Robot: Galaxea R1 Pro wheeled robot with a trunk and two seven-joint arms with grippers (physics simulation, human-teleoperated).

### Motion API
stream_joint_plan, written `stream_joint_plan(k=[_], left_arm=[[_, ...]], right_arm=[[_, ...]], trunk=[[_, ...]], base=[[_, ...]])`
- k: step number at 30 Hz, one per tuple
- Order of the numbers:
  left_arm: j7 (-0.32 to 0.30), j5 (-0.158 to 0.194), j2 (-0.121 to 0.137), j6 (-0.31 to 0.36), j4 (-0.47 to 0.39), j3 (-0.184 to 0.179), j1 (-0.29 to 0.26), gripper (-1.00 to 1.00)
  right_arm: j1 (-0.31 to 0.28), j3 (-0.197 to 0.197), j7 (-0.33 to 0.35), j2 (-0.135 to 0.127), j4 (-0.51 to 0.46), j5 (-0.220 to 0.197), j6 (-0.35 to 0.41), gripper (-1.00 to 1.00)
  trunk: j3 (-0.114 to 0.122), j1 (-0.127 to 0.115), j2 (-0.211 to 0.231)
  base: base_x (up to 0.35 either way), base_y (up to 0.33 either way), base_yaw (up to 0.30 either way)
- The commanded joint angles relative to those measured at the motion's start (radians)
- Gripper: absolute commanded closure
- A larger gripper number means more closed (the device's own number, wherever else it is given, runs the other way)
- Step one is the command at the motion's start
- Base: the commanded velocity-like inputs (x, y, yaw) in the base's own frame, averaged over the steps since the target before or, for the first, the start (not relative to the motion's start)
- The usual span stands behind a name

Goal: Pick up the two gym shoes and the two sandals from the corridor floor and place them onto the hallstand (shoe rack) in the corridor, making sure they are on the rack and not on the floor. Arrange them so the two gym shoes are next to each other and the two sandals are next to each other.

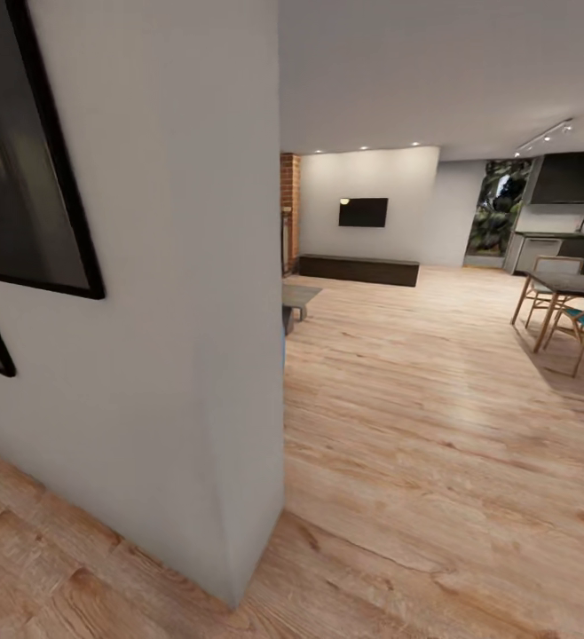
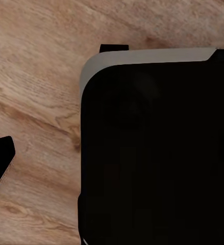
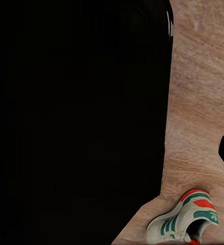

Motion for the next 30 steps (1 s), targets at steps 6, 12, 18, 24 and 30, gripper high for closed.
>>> stream_joint_plan(k=[6,12,18,24,30], left_arm=[[-0.001,0.002,0.0,0.0,0.0,0.002,0.0,-1.0],[-0.001,0.002,0.0,0.0,0.0,0.001,0.0,-1.0],[-0.001,0.001,0.0,0.0,0.0,0.0,0.0,-1.0],[-0.001,-0.002,0.0,0.0,0.0,-0.002,0.0,-1.0],[-0.001,-0.003,0.0,0.0,0.0,-0.002,0.0,-1.0]], right_arm=[[0.0,0.0,-0.001,0.0,0.0,0.0,0.0,-1.0],[0.0,0.0,0.0,0.0,0.0,0.0,0.0,-1.0],[0.0,0.0,0.0,0.0,0.0,0.0,0.0,-1.0],[0.0,0.0,0.0,0.0,0.0,0.0,0.0,-1.0],[0.0,0.0,-0.001,0.0,0.0,0.0,0.0,-1.0]], trunk=[[0.0,0.0,0.0],[0.0,0.0,0.0],[0.0,0.0,0.0],[0.0,0.0,0.0],[0.0,0.0,0.0]], base=[[-0.008,0.005,-0.285],[-0.131,0.118,-0.285],[-0.22,0.216,-0.285],[-0.234,0.226,-0.285],[-0.248,0.221,-0.285]])
